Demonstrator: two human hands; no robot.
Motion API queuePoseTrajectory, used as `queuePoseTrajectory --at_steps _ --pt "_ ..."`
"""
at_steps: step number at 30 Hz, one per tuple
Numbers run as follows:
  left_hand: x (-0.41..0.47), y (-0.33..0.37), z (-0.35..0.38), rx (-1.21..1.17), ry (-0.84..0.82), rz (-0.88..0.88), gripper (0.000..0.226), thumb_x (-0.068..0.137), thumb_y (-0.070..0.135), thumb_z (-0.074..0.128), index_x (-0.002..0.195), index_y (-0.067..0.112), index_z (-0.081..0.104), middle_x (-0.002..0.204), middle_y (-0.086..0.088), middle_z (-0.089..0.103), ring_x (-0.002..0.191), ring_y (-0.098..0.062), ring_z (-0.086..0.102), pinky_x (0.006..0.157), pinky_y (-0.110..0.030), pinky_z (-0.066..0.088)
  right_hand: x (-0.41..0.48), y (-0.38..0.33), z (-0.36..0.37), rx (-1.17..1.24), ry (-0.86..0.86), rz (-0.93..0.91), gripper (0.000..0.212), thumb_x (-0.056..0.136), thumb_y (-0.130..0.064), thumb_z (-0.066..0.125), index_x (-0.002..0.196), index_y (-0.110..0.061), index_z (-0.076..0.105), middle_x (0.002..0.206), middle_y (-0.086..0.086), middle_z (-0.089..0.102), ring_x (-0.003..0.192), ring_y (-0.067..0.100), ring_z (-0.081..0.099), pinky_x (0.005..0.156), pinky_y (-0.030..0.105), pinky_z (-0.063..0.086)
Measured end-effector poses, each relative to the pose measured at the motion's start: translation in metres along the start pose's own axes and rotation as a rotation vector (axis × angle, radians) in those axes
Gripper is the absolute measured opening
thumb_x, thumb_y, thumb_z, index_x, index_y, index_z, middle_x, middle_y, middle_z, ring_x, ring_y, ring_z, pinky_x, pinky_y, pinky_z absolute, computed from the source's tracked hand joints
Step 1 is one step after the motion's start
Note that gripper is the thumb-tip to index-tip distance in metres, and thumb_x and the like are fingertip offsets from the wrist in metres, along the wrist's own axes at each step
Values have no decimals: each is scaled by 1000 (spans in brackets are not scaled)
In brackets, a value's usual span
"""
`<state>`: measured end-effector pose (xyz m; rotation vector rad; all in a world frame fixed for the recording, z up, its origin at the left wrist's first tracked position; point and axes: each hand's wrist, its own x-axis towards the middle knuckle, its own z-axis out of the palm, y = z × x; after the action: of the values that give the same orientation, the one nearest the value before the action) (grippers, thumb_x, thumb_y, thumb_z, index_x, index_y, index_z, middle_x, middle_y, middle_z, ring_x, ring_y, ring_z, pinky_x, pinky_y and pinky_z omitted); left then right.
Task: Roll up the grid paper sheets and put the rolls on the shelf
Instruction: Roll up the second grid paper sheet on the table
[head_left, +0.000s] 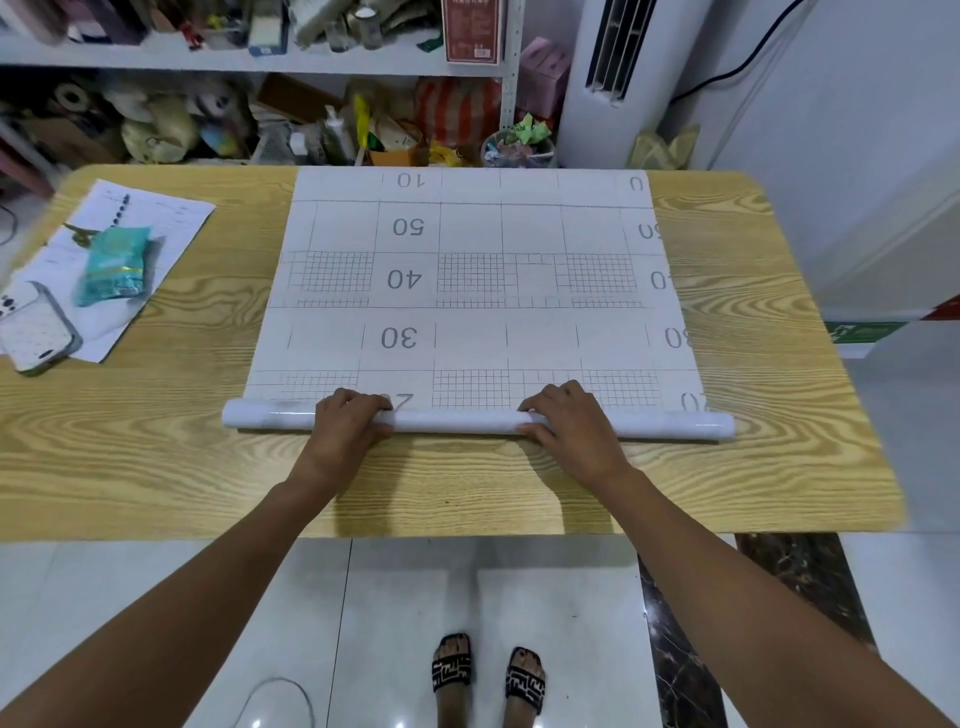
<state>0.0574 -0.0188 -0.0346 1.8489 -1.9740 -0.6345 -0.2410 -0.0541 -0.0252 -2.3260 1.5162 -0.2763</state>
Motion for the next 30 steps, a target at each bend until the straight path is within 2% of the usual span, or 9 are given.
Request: queuePoseTrajectory --at_steps 3,6,9,11,15,17,22,26,30 --pt "0 5 1 25 24 12 27 81 15 49 100 4 64 91 -9 67 90 -33 50 80 -42 37 -6 2 3 -16 25 -4 36 78 -43 68 104 -18 67 108 1 60 95 24 49 80 36 42" --pt "2 6 4 30 45 -7 19 86 3 55 103 4 64 93 -9 67 94 -31 47 83 -39 34 -7 4 3 -5 11 3 40 74 -37 74 108 -18 66 107 2 58 94 25 49 80 36 42" --pt "2 4 5 64 14 10 17 87 4 55 102 6 64 95 -10 66 93 -32 48 80 -38 32 -7 5 1 17 11 7 36 77 -31 73 109 -16 67 98 3 60 91 24 52 77 41 47" --pt "3 0 6 82 -2 25 19 84 7 62 102 7 64 102 -10 63 94 -33 51 79 -36 31 -8 4 -2 53 23 23 36 79 -26 72 113 -15 65 100 3 63 94 23 54 79 38 46" --pt "1 -5 1 -40 -109 -6 64 61 25 84 118 14 57 114 -6 50 101 -24 49 89 -36 38 -9 2 -8 124 48 78 35 81 -27 71 112 -14 62 103 1 66 97 21 54 83 33 38" --pt "0 -3 -3 -74 -115 -14 70 58 26 85 121 20 53 111 0 43 99 -21 48 86 -34 39 -8 2 -9 114 52 101 27 83 -27 68 107 -15 63 99 2 66 95 22 54 87 35 36" --pt "1 -1 -2 0 -44 66 45 65 10 79 105 17 60 99 6 48 92 -21 54 76 -33 37 -6 1 -8 79 17 127 20 87 -29 63 102 -16 63 97 0 65 97 21 51 89 34 32" --pt "1 -2 -3 3 -4 99 31 72 13 75 101 13 64 94 2 57 86 -23 56 73 -31 39 -7 0 -9 26 24 129 18 91 -22 56 105 -15 64 98 3 65 103 23 50 93 35 28" --pt "2 -3 -2 170 17 134 29 74 17 74 102 12 67 94 -8 67 92 -33 55 79 -40 35 -6 2 -3 -5 24 130 22 92 -28 54 107 -17 65 103 2 65 106 24 48 91 37 32"
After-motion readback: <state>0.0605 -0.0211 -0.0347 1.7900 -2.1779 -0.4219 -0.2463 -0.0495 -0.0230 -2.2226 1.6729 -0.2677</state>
